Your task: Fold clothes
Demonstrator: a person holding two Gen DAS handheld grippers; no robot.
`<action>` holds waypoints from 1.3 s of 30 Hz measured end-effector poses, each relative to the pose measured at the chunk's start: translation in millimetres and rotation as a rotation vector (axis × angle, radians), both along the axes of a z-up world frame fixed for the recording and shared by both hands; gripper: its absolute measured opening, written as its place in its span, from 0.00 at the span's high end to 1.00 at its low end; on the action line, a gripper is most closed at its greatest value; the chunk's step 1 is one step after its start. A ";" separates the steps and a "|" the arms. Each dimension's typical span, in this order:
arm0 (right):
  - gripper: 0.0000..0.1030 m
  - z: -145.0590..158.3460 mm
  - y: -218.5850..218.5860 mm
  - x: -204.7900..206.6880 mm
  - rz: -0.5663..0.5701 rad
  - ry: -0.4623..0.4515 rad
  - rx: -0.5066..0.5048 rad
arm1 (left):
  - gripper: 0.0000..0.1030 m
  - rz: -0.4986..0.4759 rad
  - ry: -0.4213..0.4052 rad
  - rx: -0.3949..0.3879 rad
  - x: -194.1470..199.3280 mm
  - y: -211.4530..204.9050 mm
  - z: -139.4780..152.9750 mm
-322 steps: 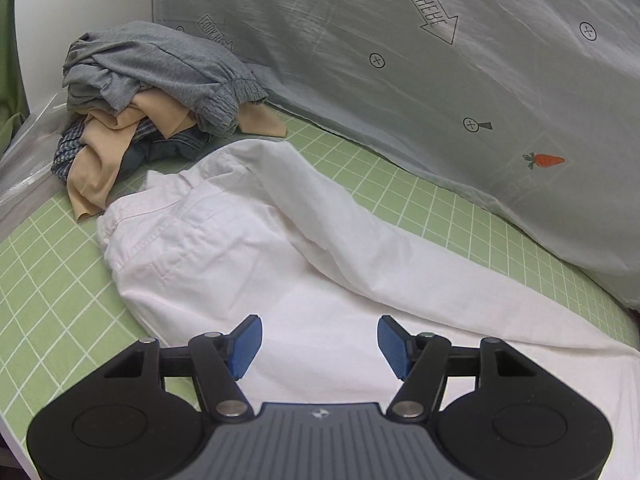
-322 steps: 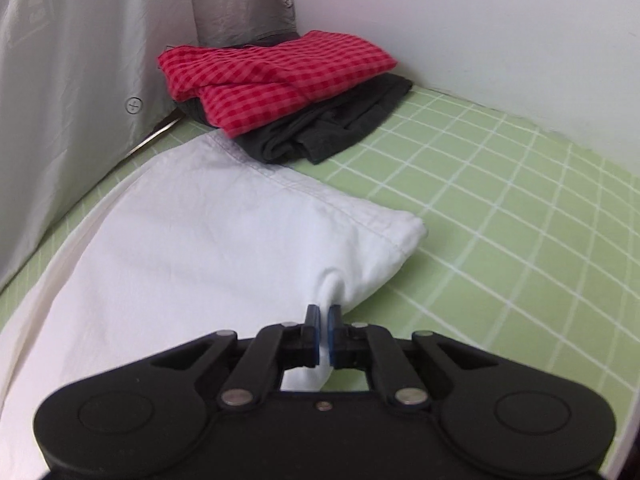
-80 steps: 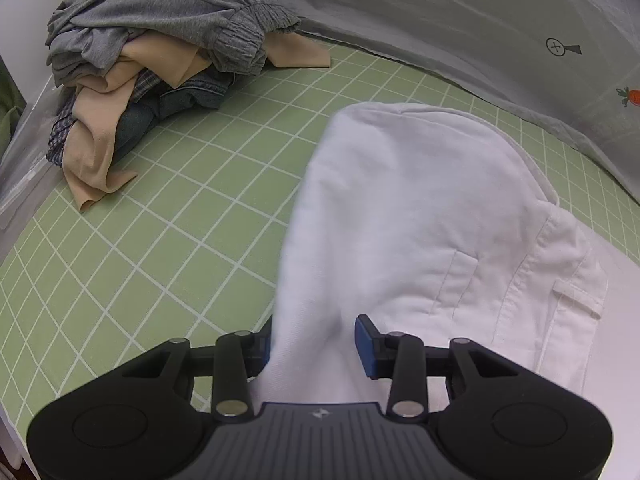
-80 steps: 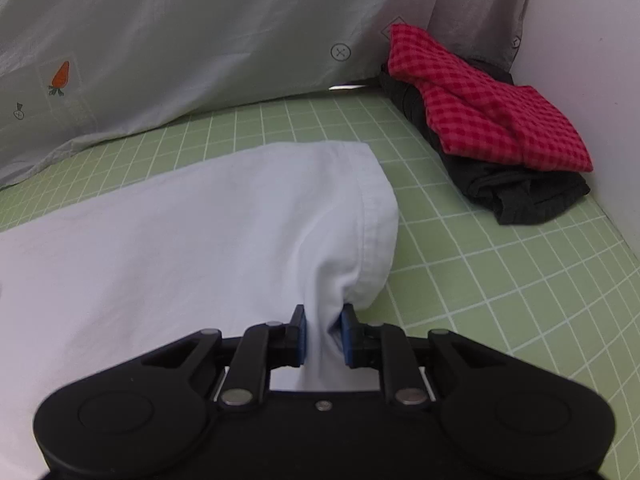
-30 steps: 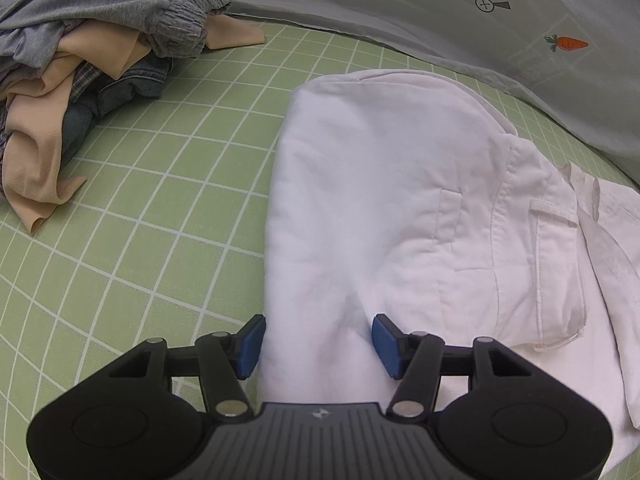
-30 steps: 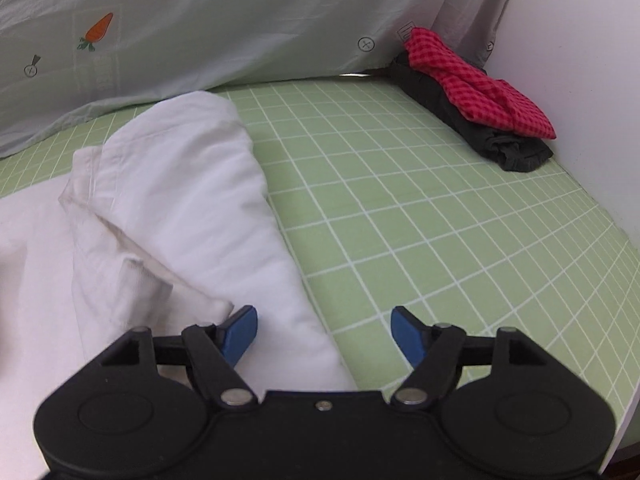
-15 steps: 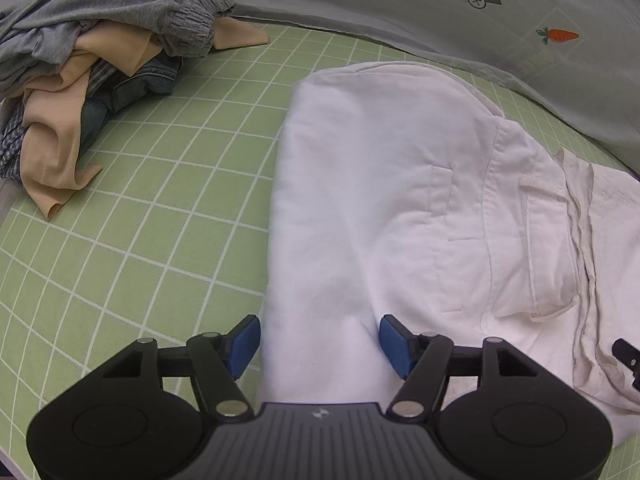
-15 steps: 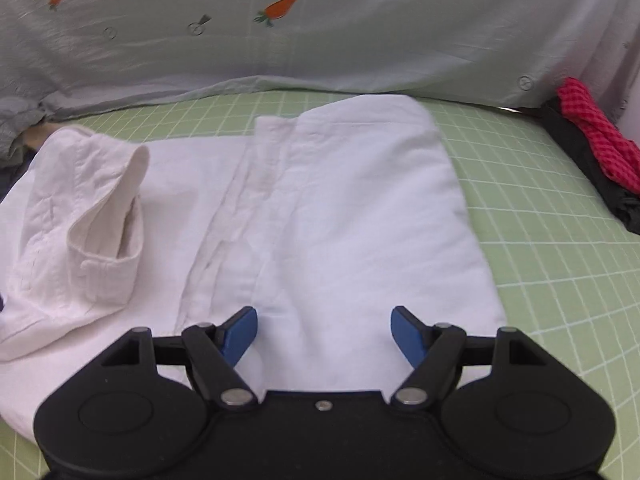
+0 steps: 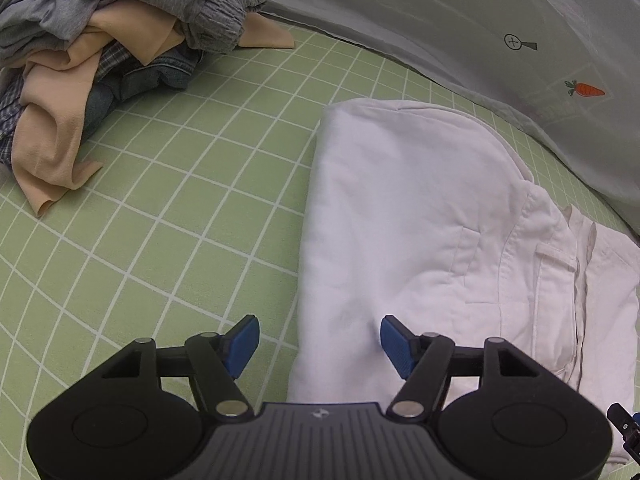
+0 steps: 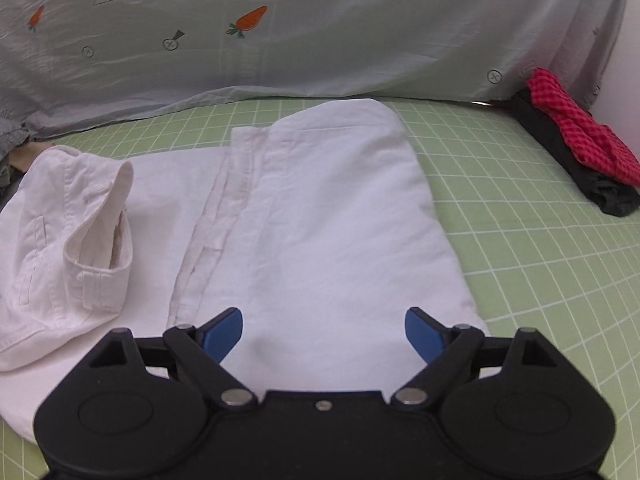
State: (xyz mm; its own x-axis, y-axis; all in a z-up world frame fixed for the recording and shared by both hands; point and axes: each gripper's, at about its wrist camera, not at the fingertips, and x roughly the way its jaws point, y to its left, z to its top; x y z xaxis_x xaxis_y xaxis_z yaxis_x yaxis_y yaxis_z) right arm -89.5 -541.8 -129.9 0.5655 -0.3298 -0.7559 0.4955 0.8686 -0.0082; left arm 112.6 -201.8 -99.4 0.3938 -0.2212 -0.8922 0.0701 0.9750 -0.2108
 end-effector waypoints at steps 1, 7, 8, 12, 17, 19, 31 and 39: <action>0.13 -0.7 -3.5 -2.0 -0.024 0.001 0.006 | 0.34 -0.007 0.007 -0.006 2.4 -1.0 -2.1; 0.14 -1.2 -22.0 -15.2 -0.148 -0.002 0.038 | 0.52 -0.055 0.042 -0.078 6.3 -10.0 -14.4; 0.14 -1.5 -24.1 -17.8 -0.162 -0.002 0.041 | 0.64 -0.067 0.038 -0.085 5.4 -11.5 -13.8; 0.14 -3.2 -32.2 -28.3 -0.214 -0.002 0.054 | 0.89 -0.101 -0.005 -0.135 -0.3 -13.4 -1.7; 0.14 -2.2 -45.3 -36.9 -0.237 -0.013 0.085 | 0.90 -0.126 -0.068 -0.257 -10.6 -22.2 30.1; 0.14 -0.2 -51.2 -40.0 -0.231 -0.020 0.096 | 0.90 -0.144 -0.094 -0.303 -13.5 -35.2 47.0; 0.14 0.6 -118.5 -56.6 -0.208 -0.029 0.148 | 0.91 -0.332 -0.023 -0.563 -40.2 -184.8 73.7; 0.14 -9.8 -179.3 -63.0 -0.203 -0.005 0.164 | 0.90 -0.215 0.236 -0.636 -32.2 -269.7 -11.9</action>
State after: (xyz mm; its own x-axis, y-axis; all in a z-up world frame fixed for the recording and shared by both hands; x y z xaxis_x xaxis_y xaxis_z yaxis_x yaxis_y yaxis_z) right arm -152.5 -721.1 -139.7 0.5045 -0.3103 -0.8057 0.6594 0.7409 0.1274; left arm 80.4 -471.5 -111.3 0.0955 -0.7787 -0.6201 0.1291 0.6274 -0.7679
